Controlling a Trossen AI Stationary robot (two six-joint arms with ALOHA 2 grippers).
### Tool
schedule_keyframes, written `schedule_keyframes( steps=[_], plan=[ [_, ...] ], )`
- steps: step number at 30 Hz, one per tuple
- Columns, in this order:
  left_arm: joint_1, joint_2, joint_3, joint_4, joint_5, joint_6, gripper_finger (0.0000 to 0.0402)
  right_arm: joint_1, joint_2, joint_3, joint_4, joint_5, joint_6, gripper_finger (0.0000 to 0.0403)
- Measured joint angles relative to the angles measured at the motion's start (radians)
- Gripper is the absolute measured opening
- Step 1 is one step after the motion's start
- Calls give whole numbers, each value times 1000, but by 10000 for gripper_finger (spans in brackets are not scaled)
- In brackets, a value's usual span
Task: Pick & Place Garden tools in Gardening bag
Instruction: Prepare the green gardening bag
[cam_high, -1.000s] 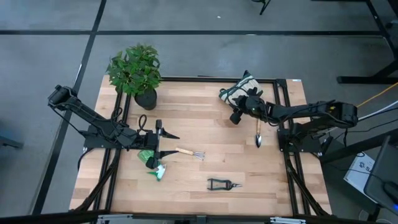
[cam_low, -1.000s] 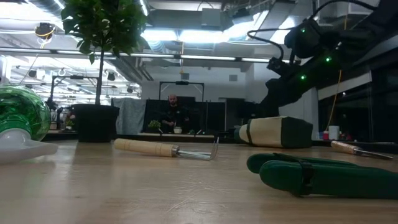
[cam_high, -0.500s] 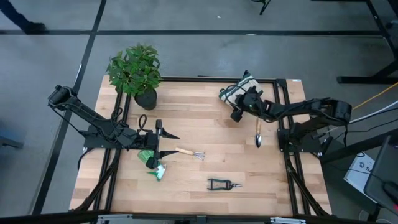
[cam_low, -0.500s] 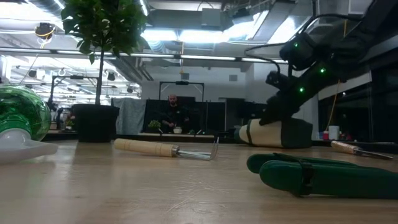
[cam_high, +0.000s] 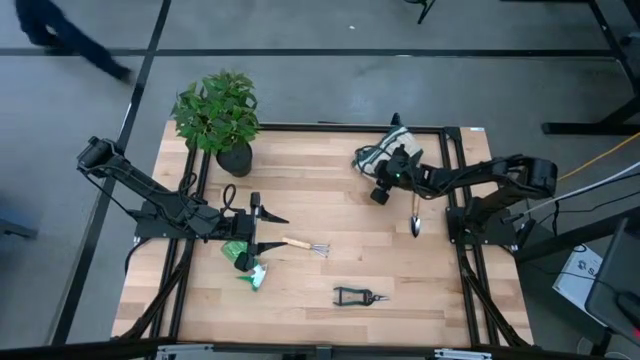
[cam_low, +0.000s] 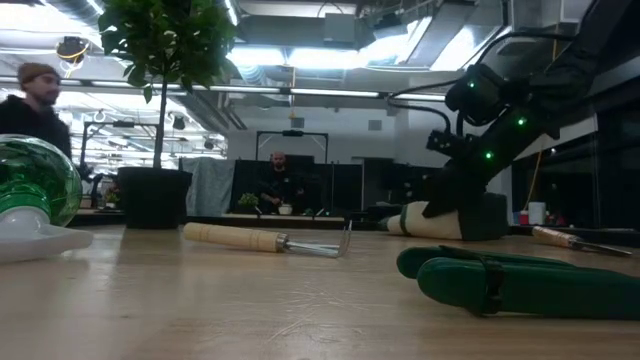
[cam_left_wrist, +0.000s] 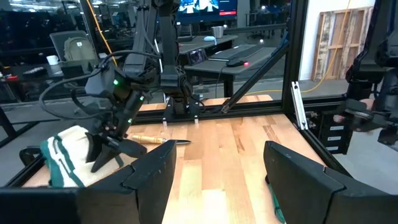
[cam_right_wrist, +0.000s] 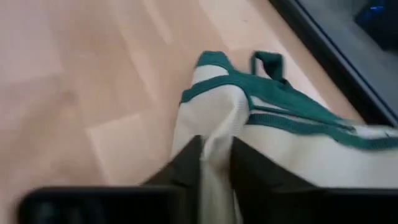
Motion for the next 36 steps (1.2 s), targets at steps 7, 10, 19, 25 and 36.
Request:
schedule_keyframes(
  steps=[7, 10, 19, 25, 36],
  plan=[
    [0, 0, 0, 0, 0, 0, 240, 42, -41, -1, -4, -106, 70, 6],
    [0, 0, 0, 0, 0, 0, 240, 63, -67, -1, 2, -224, -3, 5],
    [0, 0, 0, 0, 0, 0, 240, 120, -140, -1, 53, -471, -101, 3],
    [0, 0, 0, 0, 0, 0, 240, 124, -218, -1, 44, -640, -128, 2],
    [3, 0, 0, 5, -5, 42, 240, 124, -400, -1, 43, -895, -94, 2]
  ],
)
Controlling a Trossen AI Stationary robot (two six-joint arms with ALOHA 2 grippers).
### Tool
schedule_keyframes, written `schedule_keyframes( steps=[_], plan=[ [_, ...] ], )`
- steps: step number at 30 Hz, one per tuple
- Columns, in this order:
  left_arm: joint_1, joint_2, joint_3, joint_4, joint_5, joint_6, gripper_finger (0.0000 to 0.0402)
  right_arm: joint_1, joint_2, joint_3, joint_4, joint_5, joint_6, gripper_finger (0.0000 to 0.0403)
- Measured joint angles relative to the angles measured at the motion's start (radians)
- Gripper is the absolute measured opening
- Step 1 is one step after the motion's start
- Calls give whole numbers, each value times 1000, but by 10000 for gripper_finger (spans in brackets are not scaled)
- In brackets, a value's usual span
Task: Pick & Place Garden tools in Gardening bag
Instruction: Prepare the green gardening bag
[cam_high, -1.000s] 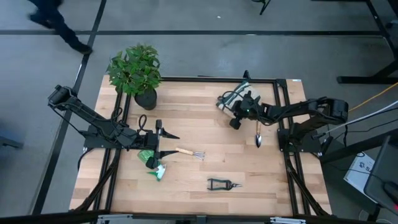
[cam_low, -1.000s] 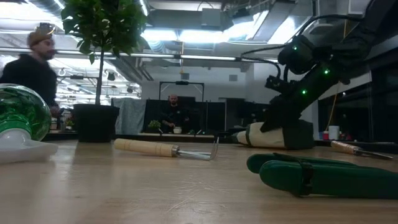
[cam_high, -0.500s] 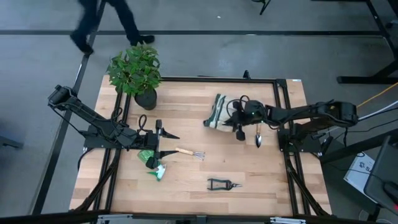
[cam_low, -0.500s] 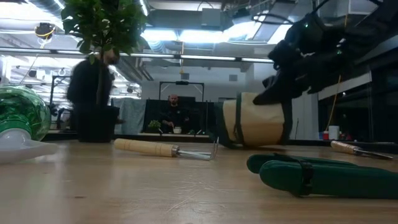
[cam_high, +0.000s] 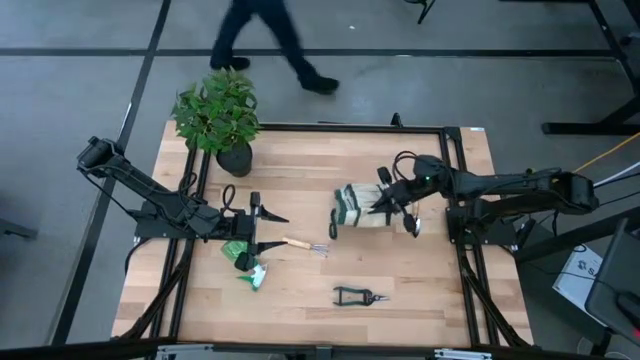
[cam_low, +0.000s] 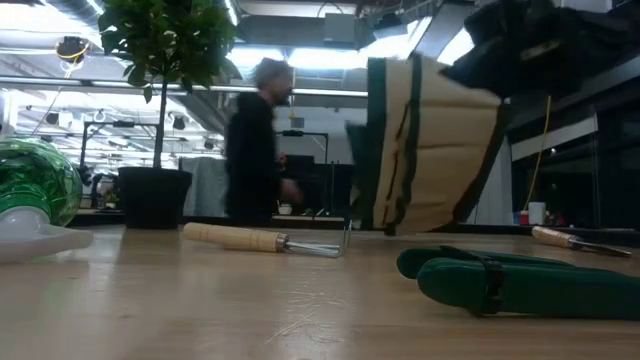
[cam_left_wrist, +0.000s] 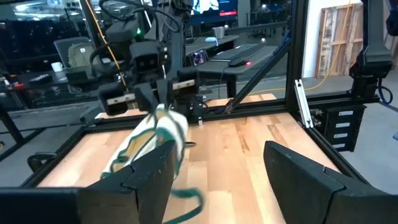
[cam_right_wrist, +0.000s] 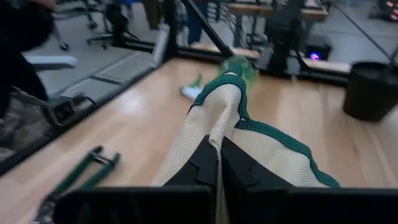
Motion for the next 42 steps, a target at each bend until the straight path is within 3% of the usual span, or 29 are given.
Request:
schedule_keyframes(
  steps=[4, 15, 21, 29, 33, 36, 42],
  plan=[
    [0, 0, 0, 8, 14, 2, 240, 0, -42, 0, -1, -47, 0, 2],
    [0, 0, 0, 7, 18, 2, 240, 1, -60, 0, 41, -53, 7, 1],
    [-1, 0, 0, 6, 110, 9, 240, 16, -60, 0, 86, -52, 27, 1],
    [-1, 0, 0, 6, 163, -109, 240, 71, -60, 0, 146, -52, 27, 1],
    [1, 0, 0, 10, 139, -120, 239, 99, -60, 0, 171, -52, 27, 1],
    [32, 24, 2, 67, 39, -131, 239, 119, -60, 0, 174, -52, 26, 1],
    [146, 176, 87, 44, 12, -110, 239, 145, -60, 0, 208, -52, 20, 1]
  ],
)
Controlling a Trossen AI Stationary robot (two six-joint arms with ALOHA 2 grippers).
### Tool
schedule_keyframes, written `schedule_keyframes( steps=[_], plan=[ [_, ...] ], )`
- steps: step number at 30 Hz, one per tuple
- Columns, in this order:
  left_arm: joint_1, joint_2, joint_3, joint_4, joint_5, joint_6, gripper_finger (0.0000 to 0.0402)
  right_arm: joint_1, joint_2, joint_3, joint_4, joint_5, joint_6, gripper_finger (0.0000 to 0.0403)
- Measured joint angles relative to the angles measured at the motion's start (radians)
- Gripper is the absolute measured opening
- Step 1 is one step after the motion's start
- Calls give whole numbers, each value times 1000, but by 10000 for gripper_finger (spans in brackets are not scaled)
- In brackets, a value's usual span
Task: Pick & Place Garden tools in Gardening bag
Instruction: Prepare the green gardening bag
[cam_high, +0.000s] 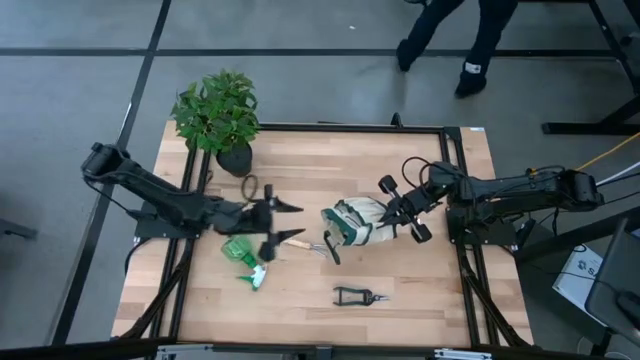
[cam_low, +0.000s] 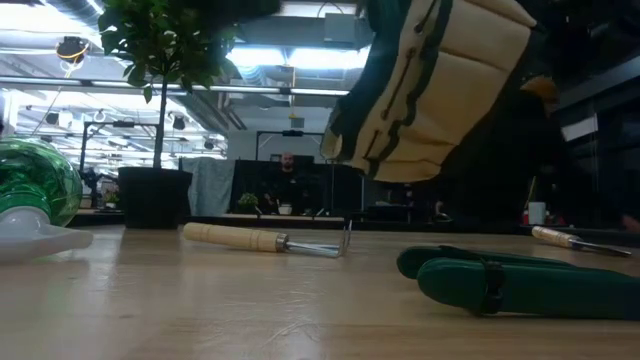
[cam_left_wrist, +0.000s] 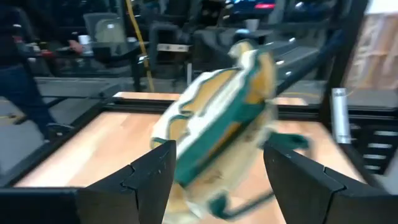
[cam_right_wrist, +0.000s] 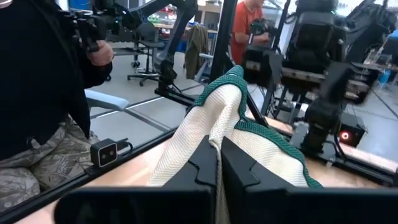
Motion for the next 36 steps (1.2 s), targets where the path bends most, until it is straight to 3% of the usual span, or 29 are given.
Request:
schedule_keyframes(
  steps=[8, 13, 28, 36],
  plan=[
    [91, 192, 231, -234, 63, 133, 239, 18, 0, 0, 47, 0, -2, 1],
    [101, 275, 309, -309, 62, 200, 239, 24, 0, 0, 111, -23, -2, 1],
    [115, 345, 325, -215, -47, 290, 239, 24, 0, 0, 205, -53, -2, 1],
    [115, 345, 325, -186, -41, 295, 239, 46, 0, 0, 216, -53, -2, 1]
  ],
)
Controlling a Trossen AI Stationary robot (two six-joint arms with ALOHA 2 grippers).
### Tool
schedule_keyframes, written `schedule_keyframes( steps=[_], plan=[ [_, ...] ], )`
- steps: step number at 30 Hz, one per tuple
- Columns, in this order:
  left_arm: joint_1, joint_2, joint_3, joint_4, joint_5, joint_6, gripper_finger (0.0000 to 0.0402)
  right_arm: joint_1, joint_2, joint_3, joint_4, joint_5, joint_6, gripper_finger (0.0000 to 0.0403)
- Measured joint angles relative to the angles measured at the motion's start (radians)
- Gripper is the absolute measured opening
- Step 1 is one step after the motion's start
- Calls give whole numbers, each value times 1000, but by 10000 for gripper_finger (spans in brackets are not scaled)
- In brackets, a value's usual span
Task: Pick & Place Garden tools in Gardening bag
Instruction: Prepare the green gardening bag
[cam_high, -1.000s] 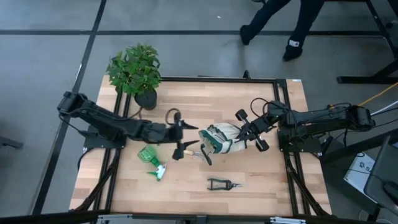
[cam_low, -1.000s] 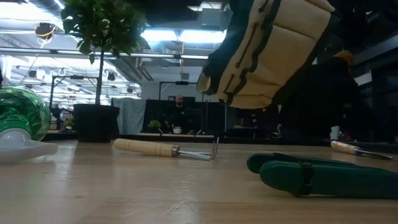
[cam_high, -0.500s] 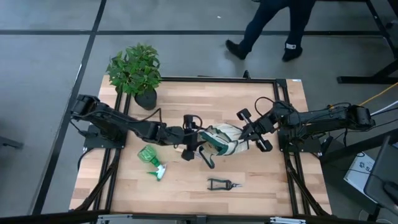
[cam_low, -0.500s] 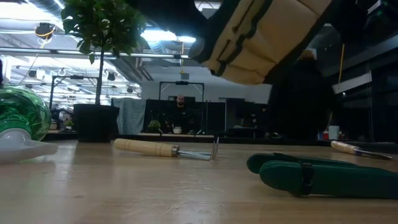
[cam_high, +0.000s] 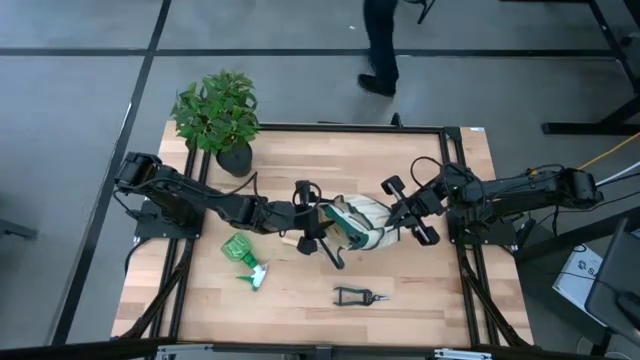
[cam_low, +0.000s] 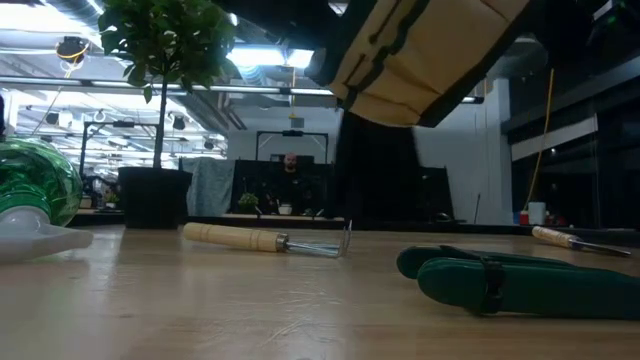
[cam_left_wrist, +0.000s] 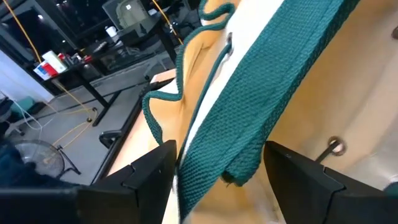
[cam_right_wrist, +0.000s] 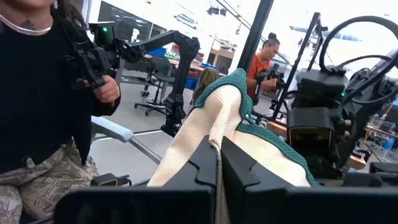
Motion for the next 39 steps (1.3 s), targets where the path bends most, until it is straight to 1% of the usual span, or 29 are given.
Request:
schedule_keyframes(
  steps=[7, 10, 12, 14, 20, 21, 22, 25, 28, 30, 34, 37, 39],
  plan=[
    [0, 0, 0, 38, -1, 16, 239, 26, 0, 0, 10, 0, 0, 1],
    [0, 0, 0, 46, -1, 17, 223, 36, 0, 0, 10, 0, 0, 1],
    [0, 0, 0, 51, -1, 17, 199, 39, 0, 0, 9, 0, 0, 1],
    [0, 0, 0, 51, -1, 16, 166, 39, 0, 0, 4, 0, 0, 1],
    [0, 0, 0, 51, -1, 14, 40, 39, 0, 0, -25, 0, -3, 1],
    [0, 0, 0, 52, -4, 7, 22, 39, 0, 0, -31, 0, -3, 2],
    [0, 0, 0, 52, -13, -3, 14, 39, 0, 0, -43, 0, -3, 5],
    [1, -1, 0, 47, -75, -34, 10, 38, 0, 0, -72, 29, 3, 16],
    [4, -9, 0, 15, -132, -67, 7, 37, 0, 1, -104, 132, 74, 25],
    [11, -26, 0, -24, -142, -102, 7, 37, 0, 0, -130, 188, 115, 31],
    [31, -65, 0, -110, -159, -203, 6, 37, 0, 1, -196, 238, 203, 48],
    [50, -85, 0, -157, -175, -275, 6, 31, 0, 1, -264, 261, 259, 72],
    [64, -93, 0, -193, -180, -318, 5, 29, 0, 2, -334, 310, 274, 93]
  ],
)
